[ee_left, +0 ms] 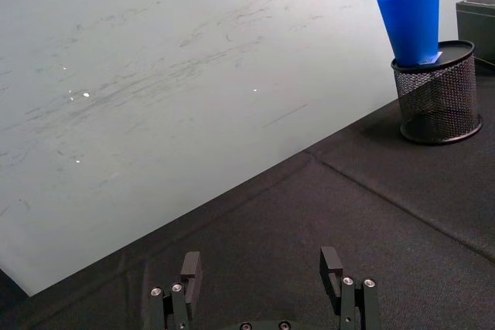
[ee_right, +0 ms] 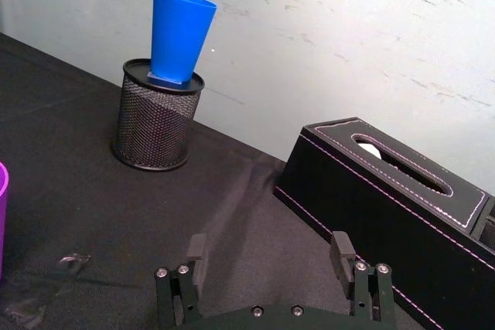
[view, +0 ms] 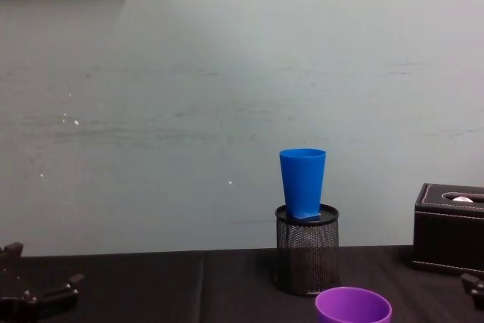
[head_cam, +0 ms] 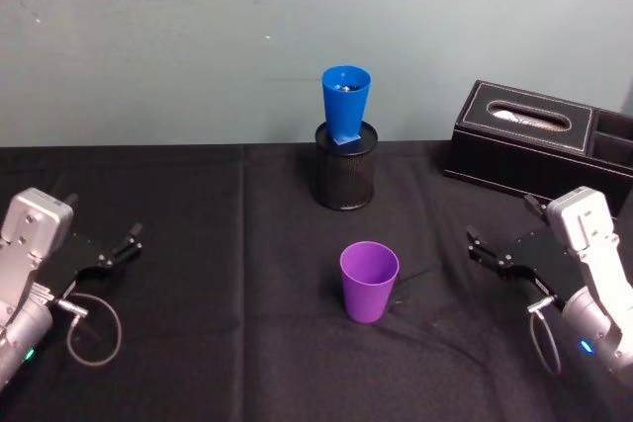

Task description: Pick up one cup with a gripper and tap it against the other cup.

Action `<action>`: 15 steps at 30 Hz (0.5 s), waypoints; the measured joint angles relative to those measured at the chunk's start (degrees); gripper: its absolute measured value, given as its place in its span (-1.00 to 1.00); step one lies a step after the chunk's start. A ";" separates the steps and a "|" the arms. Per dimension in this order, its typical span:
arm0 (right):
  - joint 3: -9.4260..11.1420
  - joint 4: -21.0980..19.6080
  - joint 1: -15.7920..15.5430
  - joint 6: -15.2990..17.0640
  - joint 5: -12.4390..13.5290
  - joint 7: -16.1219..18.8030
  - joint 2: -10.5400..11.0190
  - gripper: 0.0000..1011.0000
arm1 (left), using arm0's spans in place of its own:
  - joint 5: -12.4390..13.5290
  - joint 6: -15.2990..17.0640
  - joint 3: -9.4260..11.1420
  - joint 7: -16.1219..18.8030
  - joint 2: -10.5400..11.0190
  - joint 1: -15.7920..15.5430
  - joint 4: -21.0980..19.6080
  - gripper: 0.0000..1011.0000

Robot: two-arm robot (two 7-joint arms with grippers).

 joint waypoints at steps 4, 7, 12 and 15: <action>0.00 0.00 0.00 0.00 0.00 0.00 0.00 0.98 | 0.00 0.00 0.00 0.00 0.00 0.00 0.00 0.98; 0.00 0.00 0.00 0.00 0.00 0.00 0.00 0.98 | 0.00 0.00 0.00 0.00 0.00 0.00 0.00 0.98; 0.00 0.00 0.00 0.00 0.00 0.00 0.00 0.98 | 0.00 0.00 0.00 0.00 0.00 -0.01 0.00 0.98; 0.00 0.00 0.00 0.00 0.00 0.00 0.00 0.98 | 0.00 0.00 0.00 0.00 0.00 0.00 0.00 0.98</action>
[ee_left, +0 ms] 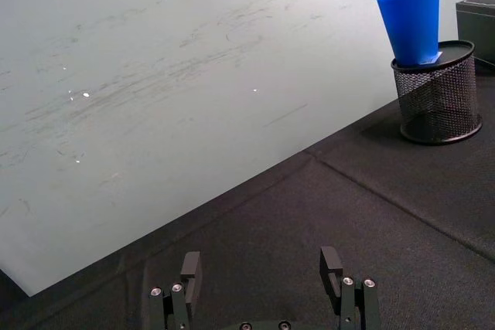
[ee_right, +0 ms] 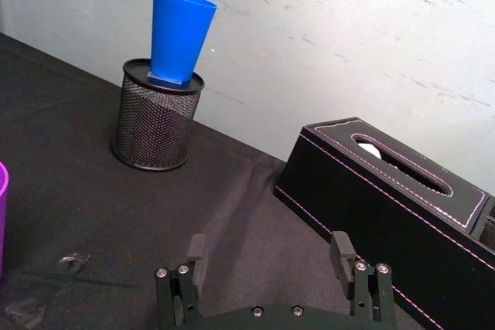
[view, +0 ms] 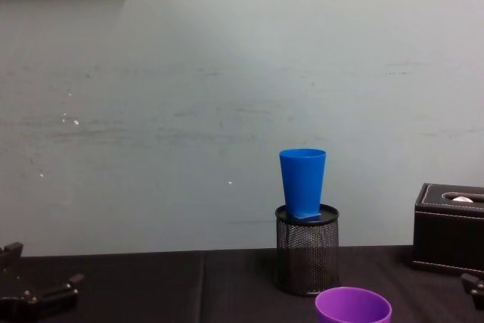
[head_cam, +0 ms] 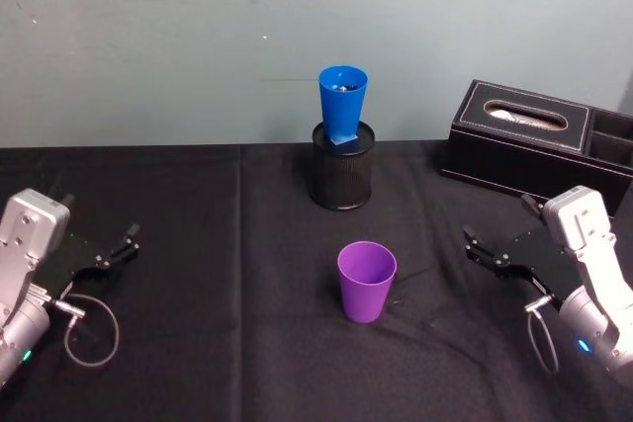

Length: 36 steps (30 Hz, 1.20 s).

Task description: Pick up one cup with a gripper and tap it against the other cup.

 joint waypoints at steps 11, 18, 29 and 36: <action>0.00 0.00 0.00 0.00 0.00 0.00 0.00 0.98 | 0.00 0.00 0.00 0.00 0.00 0.00 0.00 0.98; 0.00 0.00 0.00 0.00 0.00 0.00 0.00 0.98 | 0.00 0.00 0.00 0.00 0.00 0.00 0.00 0.98; 0.00 0.00 0.00 0.00 0.00 0.00 0.00 0.98 | 0.00 0.00 0.00 0.00 0.00 0.00 0.00 0.98; 0.09 0.01 0.00 -0.12 -0.13 0.07 -0.03 0.98 | 0.00 0.00 0.00 0.00 0.00 0.00 0.00 0.98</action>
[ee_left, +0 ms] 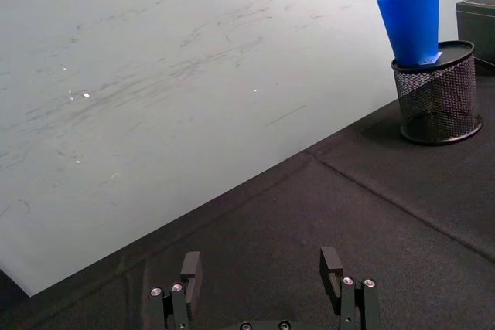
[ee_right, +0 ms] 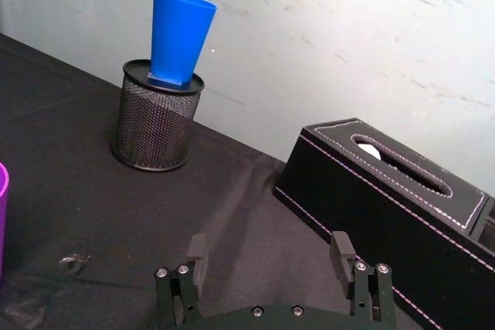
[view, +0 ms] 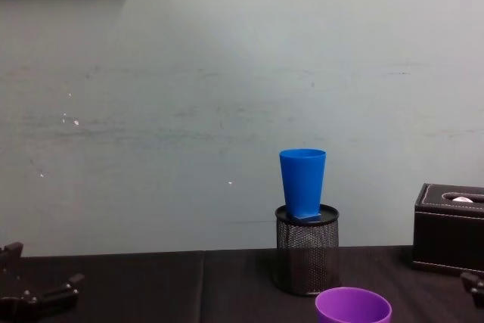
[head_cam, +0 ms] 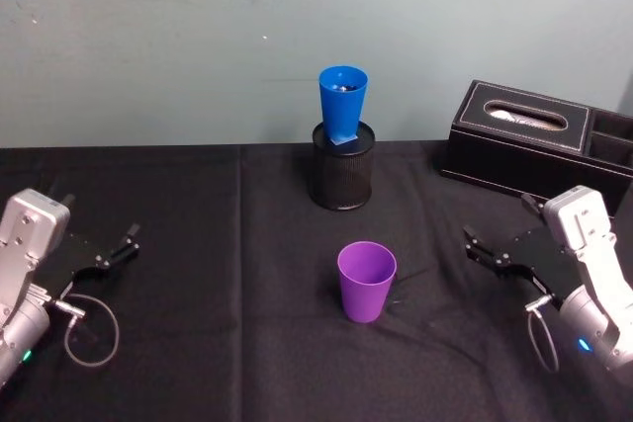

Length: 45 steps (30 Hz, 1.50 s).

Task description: Pick up one cup with a gripper and tap it against the other cup.

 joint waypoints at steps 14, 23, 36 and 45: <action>3.11 -3.57 -4.20 -3.08 4.50 9.39 3.18 0.98 | 0.00 0.00 0.00 0.00 0.00 0.00 0.00 0.98; 4.07 -5.27 -7.77 -7.33 10.01 21.92 7.33 0.98 | 0.00 0.00 0.00 0.00 0.00 0.00 0.00 0.98; 2.38 -5.22 -8.15 -7.58 12.03 31.88 6.81 0.98 | 0.00 0.00 0.00 0.00 0.00 0.00 0.00 0.98; 2.01 -4.45 -6.12 -3.48 13.52 34.15 4.15 0.98 | 0.00 0.00 0.00 0.00 0.00 0.00 0.00 0.98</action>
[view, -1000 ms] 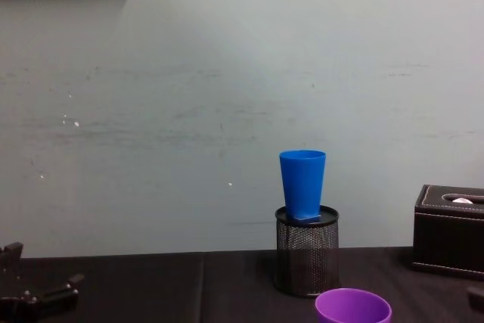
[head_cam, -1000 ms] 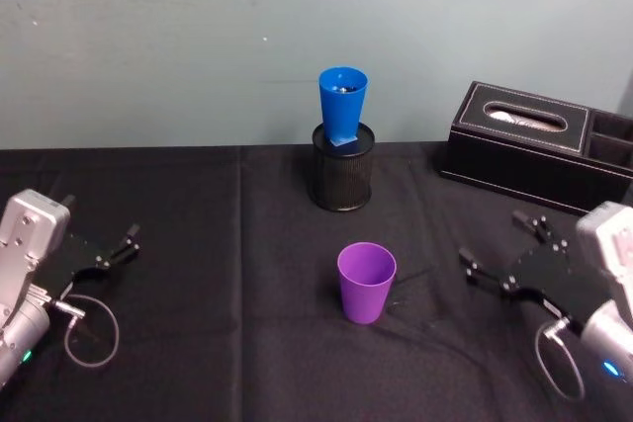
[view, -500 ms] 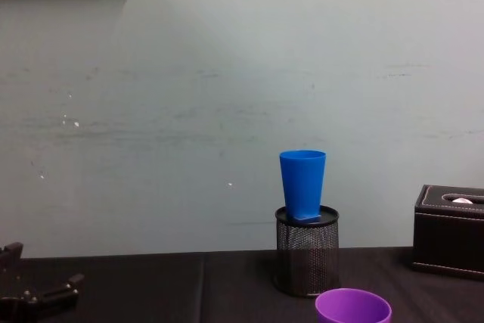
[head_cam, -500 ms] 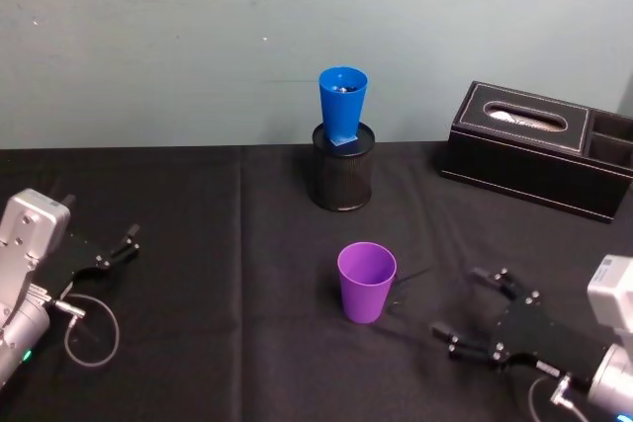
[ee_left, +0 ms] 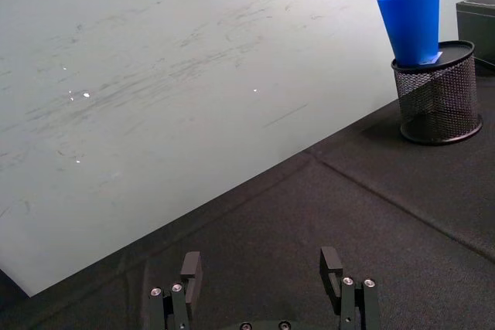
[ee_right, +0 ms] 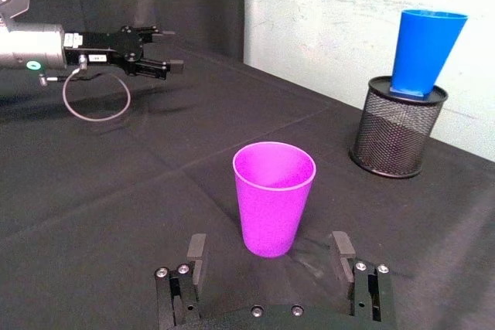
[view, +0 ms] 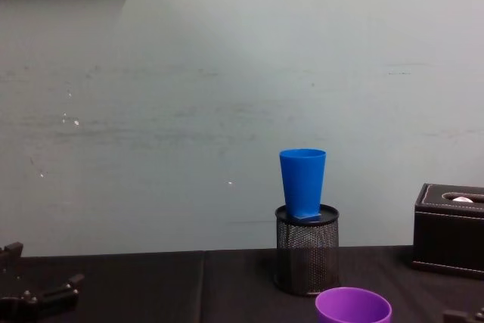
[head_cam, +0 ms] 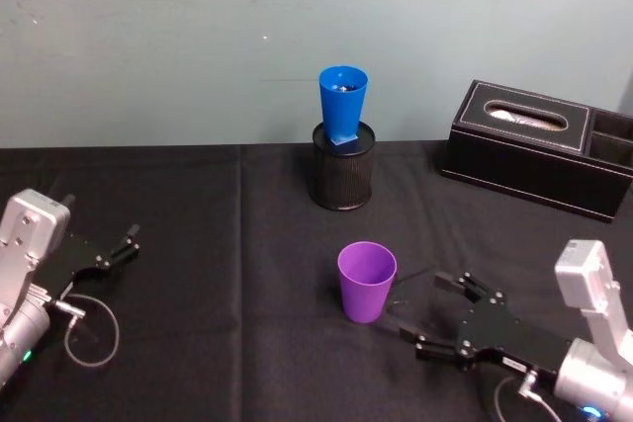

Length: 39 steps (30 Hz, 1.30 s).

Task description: Pick up one cup with a gripper and tap it against the other cup.

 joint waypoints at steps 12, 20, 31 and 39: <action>-0.57 2.45 3.16 3.28 -1.64 0.24 -4.47 0.98 | 0.00 0.00 0.00 0.00 0.00 0.00 0.00 0.98; -1.25 4.09 5.27 4.15 -4.09 0.56 -6.77 0.98 | 0.00 0.00 0.00 0.00 0.00 0.00 0.00 0.98; -1.51 6.82 7.14 4.68 -5.59 0.91 -9.39 0.98 | 0.00 0.00 0.00 0.00 0.00 0.00 0.00 0.98; -1.22 8.24 7.99 4.74 -5.78 0.86 -10.73 0.98 | 0.00 0.00 0.00 0.00 0.00 0.00 0.00 0.98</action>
